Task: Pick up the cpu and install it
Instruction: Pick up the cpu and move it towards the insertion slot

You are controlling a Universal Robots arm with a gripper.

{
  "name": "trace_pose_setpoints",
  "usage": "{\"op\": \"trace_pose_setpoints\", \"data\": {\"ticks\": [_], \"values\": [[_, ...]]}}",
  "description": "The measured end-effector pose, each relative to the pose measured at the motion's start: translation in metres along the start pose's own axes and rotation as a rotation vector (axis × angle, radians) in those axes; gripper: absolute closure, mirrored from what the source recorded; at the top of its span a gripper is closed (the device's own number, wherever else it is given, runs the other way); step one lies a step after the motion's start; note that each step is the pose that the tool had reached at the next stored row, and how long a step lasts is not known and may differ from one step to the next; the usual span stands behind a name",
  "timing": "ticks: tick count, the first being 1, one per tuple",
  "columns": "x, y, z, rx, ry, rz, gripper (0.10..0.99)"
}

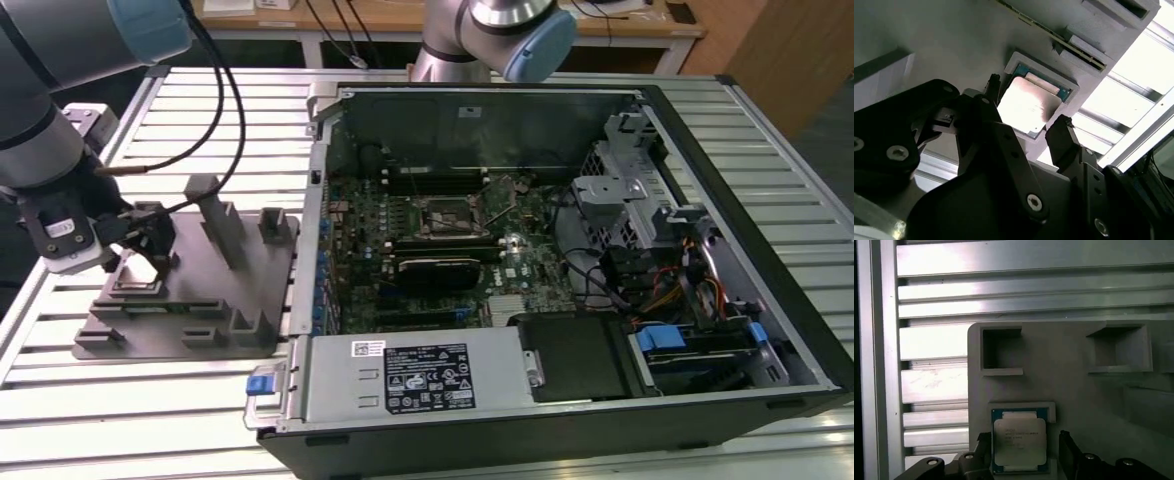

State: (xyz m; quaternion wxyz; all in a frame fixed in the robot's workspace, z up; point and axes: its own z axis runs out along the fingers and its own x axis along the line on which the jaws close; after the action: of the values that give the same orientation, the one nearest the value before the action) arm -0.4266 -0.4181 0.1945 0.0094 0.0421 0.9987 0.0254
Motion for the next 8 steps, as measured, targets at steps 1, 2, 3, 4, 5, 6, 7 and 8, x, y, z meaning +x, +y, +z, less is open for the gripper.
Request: {"op": "trace_pose_setpoints", "data": {"ticks": [1,2,3,4,5,6,7,8], "values": [[0.0002,0.0003,0.0006,0.000,-0.0002,0.002,0.439],[0.0003,0.0006,0.0011,0.000,-0.0003,0.003,0.439],[0.0005,0.0008,0.0016,0.000,-0.0004,0.003,0.439],[0.0006,0.0010,0.0021,0.000,-0.0003,0.003,0.439],[0.0007,0.0011,0.0026,0.000,-0.0002,0.003,0.439],[0.0010,0.0011,0.0031,0.000,-0.0001,0.003,0.439],[0.0013,0.0012,0.0036,0.000,-0.0001,0.003,0.439],[0.0019,0.0011,0.0042,0.000,-0.0001,0.003,0.439]]}}
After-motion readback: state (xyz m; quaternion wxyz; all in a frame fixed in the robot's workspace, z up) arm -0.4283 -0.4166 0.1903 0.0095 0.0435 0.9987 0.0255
